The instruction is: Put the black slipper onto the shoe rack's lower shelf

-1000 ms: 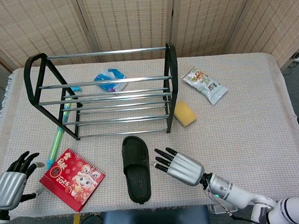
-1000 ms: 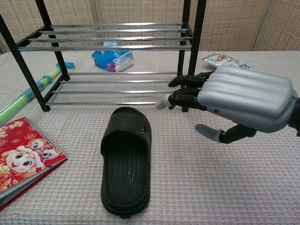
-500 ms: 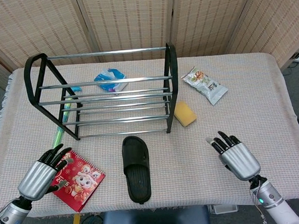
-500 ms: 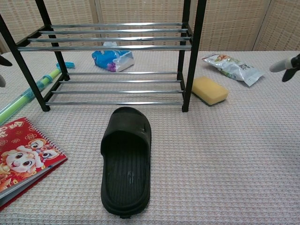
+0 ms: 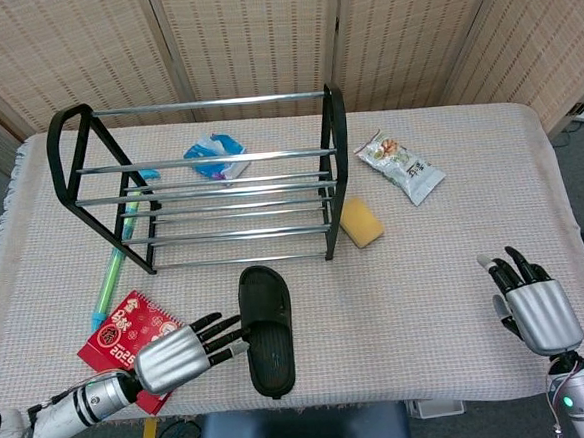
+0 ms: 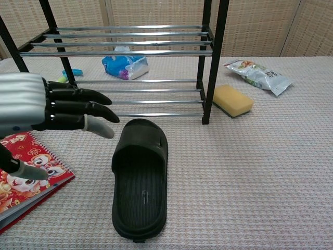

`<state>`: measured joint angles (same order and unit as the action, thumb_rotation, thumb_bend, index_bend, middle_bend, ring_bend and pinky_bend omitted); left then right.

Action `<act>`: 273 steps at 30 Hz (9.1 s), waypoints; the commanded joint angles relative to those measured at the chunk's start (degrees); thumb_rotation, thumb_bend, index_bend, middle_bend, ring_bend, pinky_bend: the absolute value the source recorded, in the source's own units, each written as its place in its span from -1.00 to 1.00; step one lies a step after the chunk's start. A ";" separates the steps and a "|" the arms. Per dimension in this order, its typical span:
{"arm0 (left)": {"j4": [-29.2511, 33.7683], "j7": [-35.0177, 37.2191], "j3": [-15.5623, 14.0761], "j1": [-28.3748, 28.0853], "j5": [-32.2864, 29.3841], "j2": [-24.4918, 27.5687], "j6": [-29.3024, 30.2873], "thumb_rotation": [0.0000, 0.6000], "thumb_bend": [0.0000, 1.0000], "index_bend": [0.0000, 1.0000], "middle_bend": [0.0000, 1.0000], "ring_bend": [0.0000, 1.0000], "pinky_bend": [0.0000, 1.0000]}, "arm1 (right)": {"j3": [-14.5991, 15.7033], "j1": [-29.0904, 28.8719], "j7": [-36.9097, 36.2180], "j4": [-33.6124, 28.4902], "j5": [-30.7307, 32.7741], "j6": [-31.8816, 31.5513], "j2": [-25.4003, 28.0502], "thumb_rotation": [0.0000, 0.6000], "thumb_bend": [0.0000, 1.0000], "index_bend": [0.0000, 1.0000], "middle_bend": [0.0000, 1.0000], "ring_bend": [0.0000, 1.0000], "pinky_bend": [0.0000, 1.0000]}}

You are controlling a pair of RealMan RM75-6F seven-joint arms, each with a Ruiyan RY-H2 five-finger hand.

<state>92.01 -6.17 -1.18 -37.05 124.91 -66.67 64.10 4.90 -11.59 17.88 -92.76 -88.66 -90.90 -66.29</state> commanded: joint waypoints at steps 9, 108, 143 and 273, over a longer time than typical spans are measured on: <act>6.93 -7.41 1.17 -11.54 -1.02 -3.21 -17.65 1.00 -0.70 -0.81 -0.83 -0.80 -0.49 | -1.66 0.93 -1.42 0.61 -1.07 1.26 0.28 1.00 0.07 -0.69 -0.49 -0.73 -0.29; 13.34 -39.01 -3.80 -17.47 -20.37 -6.65 -21.02 1.00 -0.59 0.55 0.44 0.34 0.16 | -6.72 6.92 -7.40 4.07 -3.42 1.99 -1.24 1.00 0.07 -0.69 -0.49 -0.73 -0.37; -1.59 -46.73 6.90 -18.94 -24.86 -13.41 -22.27 1.00 -0.56 0.66 0.58 0.42 0.30 | -7.32 7.77 -7.50 4.12 -2.93 1.39 -1.21 1.00 0.07 -0.69 -0.48 -0.73 -0.41; 8.27 -16.82 -11.35 13.03 -47.98 5.94 18.06 1.00 -0.56 -0.59 -0.92 -0.95 -0.35 | -6.93 6.34 -15.49 3.19 -3.29 5.59 2.57 1.00 0.07 -0.69 -0.42 -0.73 -0.44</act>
<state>102.55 -28.98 -13.47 -28.38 79.61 -62.71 78.86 -2.20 -4.93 3.25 -89.33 -91.69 -85.74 -64.02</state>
